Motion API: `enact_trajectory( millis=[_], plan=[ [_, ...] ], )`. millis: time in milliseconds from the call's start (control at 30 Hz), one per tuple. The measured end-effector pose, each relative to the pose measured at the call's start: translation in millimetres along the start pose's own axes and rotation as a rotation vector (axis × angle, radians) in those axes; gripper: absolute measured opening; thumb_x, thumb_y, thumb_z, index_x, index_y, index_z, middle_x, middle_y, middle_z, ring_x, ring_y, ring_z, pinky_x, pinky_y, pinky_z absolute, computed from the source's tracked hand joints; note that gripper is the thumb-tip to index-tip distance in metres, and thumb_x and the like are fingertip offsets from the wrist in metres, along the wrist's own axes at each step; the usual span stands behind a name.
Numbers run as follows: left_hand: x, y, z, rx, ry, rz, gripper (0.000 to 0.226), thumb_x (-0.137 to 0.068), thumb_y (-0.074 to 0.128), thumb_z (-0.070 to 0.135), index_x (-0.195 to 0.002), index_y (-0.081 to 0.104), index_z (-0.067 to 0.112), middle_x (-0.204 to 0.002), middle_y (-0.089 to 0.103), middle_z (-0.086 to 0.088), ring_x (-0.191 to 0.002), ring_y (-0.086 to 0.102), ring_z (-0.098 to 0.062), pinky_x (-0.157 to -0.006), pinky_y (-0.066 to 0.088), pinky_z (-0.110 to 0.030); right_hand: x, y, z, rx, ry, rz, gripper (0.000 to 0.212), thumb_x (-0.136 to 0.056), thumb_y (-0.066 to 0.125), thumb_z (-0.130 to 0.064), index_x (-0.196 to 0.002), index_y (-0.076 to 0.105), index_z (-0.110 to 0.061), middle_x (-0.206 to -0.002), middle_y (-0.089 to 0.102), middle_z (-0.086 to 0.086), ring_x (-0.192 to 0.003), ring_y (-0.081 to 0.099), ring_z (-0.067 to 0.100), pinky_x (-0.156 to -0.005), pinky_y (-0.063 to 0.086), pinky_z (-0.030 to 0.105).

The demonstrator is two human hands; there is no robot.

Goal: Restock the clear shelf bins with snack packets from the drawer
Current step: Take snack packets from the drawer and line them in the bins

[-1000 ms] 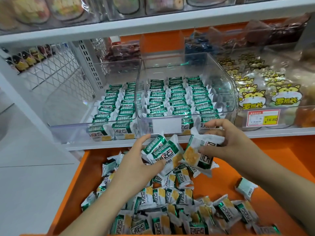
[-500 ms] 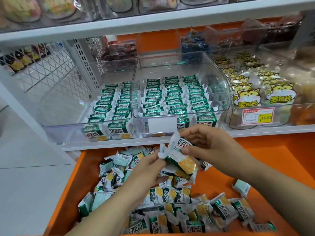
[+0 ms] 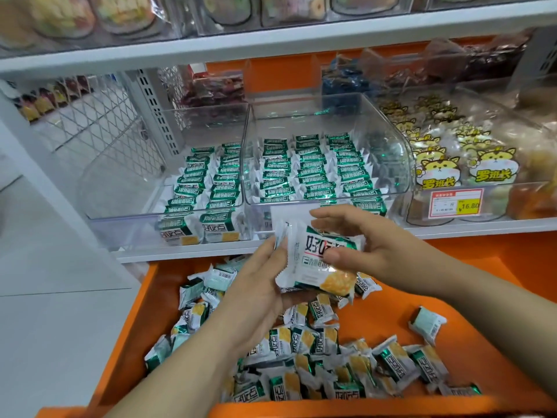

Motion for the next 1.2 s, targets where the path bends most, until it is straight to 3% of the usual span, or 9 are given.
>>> enact_trajectory(
  millis=[100,167,300,500,700,900,967,1033,1200],
  plan=[
    [7,-6,19,0.000,0.040,-0.068,0.070,-0.076,0.058,0.061,-0.128,0.053,0.015,-0.107,0.070,-0.006,-0.088,0.068,-0.017,-0.070,0.056,-0.032,-10,3,-22,0.057,-0.021,0.012,0.056,-0.064,0.052,-0.067,-0.117,0.042,-0.055,-0.116,0.049,-0.036,-0.108,0.040,-0.025,-0.084,0.039,0.006],
    [12,-15,34,-0.005,0.067,-0.089,0.090,-0.059,0.083,0.052,-0.135,0.045,0.022,-0.124,0.063,-0.007,-0.104,0.066,-0.023,-0.078,0.056,-0.034,-21,4,-41,0.059,-0.057,0.039,0.060,-0.063,0.053,-0.065,-0.120,0.044,-0.049,-0.117,0.050,-0.034,-0.110,0.042,-0.024,-0.085,0.038,0.003],
    [22,-46,74,-0.127,0.210,-0.026,0.069,-0.062,0.079,0.023,-0.124,0.051,0.034,-0.116,0.067,-0.001,-0.102,0.067,-0.021,-0.082,0.057,-0.037,-47,15,-83,0.123,-0.168,0.003,0.065,-0.069,0.061,-0.056,-0.129,0.045,-0.037,-0.127,0.049,-0.027,-0.119,0.042,-0.017,-0.094,0.033,0.002],
    [35,-92,124,-0.188,0.304,-0.019,0.067,-0.064,0.075,0.011,-0.125,0.049,0.023,-0.106,0.071,-0.002,-0.094,0.068,-0.016,-0.077,0.057,-0.031,-97,52,-130,0.196,-0.137,-0.296,0.080,-0.071,0.077,-0.036,-0.139,0.035,-0.033,-0.127,0.051,-0.015,-0.109,0.054,-0.003,-0.088,0.045,0.012],
    [35,-143,149,-0.199,0.297,0.006,0.069,-0.066,0.076,-0.002,-0.125,0.049,0.022,-0.101,0.072,0.001,-0.090,0.068,-0.014,-0.077,0.058,-0.028,-158,84,-152,0.340,-0.134,-0.325,0.086,-0.074,0.080,-0.020,-0.144,0.030,-0.022,-0.127,0.051,-0.010,-0.108,0.055,0.001,-0.092,0.045,0.015],
    [8,-209,176,-0.318,0.340,0.227,0.069,-0.075,0.075,0.013,-0.137,0.047,0.025,-0.123,0.064,0.005,-0.112,0.062,-0.014,-0.100,0.047,-0.035,-232,96,-150,0.288,-0.090,-0.170,0.068,-0.074,0.076,-0.010,-0.130,0.039,-0.015,-0.096,0.062,-0.009,-0.071,0.059,-0.004,-0.060,0.047,0.009],
    [6,-226,191,-0.558,0.402,0.355,0.060,-0.080,0.072,0.023,-0.134,0.049,0.035,-0.124,0.058,0.019,-0.114,0.051,0.005,-0.104,0.035,-0.018,-257,96,-139,0.256,-0.076,-0.082,0.070,-0.073,0.078,-0.010,-0.130,0.037,-0.013,-0.098,0.061,-0.005,-0.076,0.059,0.002,-0.057,0.046,0.007],
    [8,-237,205,-0.749,0.533,0.472,0.044,-0.090,0.060,0.012,-0.125,0.053,0.039,-0.113,0.056,0.022,-0.106,0.049,0.012,-0.085,0.029,-0.001,-281,93,-131,0.257,-0.101,0.036,0.071,-0.070,0.082,-0.013,-0.125,0.038,-0.015,-0.102,0.060,-0.002,-0.084,0.060,0.008,-0.059,0.045,0.005],
    [-11,-267,197,-1.053,0.584,0.604,0.044,-0.094,0.047,0.005,-0.134,0.051,0.022,-0.134,0.047,-0.004,-0.123,0.046,-0.018,-0.088,0.022,-0.007,-329,90,-110,0.266,-0.121,0.222,0.080,-0.069,0.084,-0.017,-0.131,0.033,-0.013,-0.109,0.048,0.001,-0.093,0.053,0.013,-0.063,0.039,0.008]
  ],
)
Point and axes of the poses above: each hand's wrist, its own x-axis away from the middle knuckle, its own y-axis out of the palm, z = x × y, the point moved 9 cm from there along -x, towards the middle knuckle
